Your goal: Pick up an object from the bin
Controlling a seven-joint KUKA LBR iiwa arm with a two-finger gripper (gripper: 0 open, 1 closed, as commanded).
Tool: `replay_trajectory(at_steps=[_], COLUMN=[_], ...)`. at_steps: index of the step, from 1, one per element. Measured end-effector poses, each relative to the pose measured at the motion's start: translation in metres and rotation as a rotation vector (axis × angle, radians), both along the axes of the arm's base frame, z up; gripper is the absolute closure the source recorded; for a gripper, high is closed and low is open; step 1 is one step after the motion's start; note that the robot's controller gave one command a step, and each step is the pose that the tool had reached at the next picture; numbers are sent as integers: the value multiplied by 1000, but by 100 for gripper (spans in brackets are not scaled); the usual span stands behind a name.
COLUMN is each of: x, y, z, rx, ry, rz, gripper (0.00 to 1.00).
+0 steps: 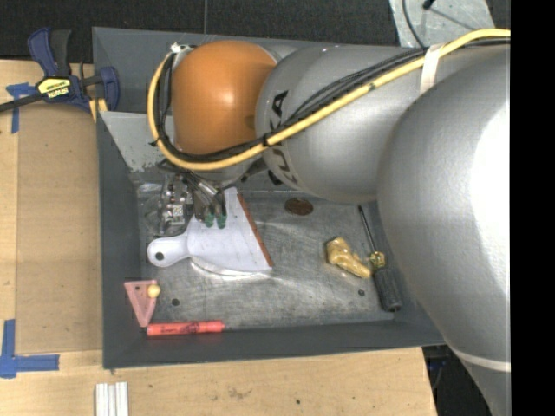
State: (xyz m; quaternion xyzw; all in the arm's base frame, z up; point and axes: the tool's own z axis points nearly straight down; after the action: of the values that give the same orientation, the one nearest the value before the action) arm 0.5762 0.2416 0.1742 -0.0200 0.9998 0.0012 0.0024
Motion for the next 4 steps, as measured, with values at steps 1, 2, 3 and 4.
replay_trajectory(at_steps=[1,2,3,4], x=[-6,-6,-6,-11], y=[0,0,0,-3], z=[-43,-43,-43,-41], rx=[-2,-1,-1,-2], ry=[4,3,3,4], rz=[21,20,20,29], gripper=[0,100,100,100])
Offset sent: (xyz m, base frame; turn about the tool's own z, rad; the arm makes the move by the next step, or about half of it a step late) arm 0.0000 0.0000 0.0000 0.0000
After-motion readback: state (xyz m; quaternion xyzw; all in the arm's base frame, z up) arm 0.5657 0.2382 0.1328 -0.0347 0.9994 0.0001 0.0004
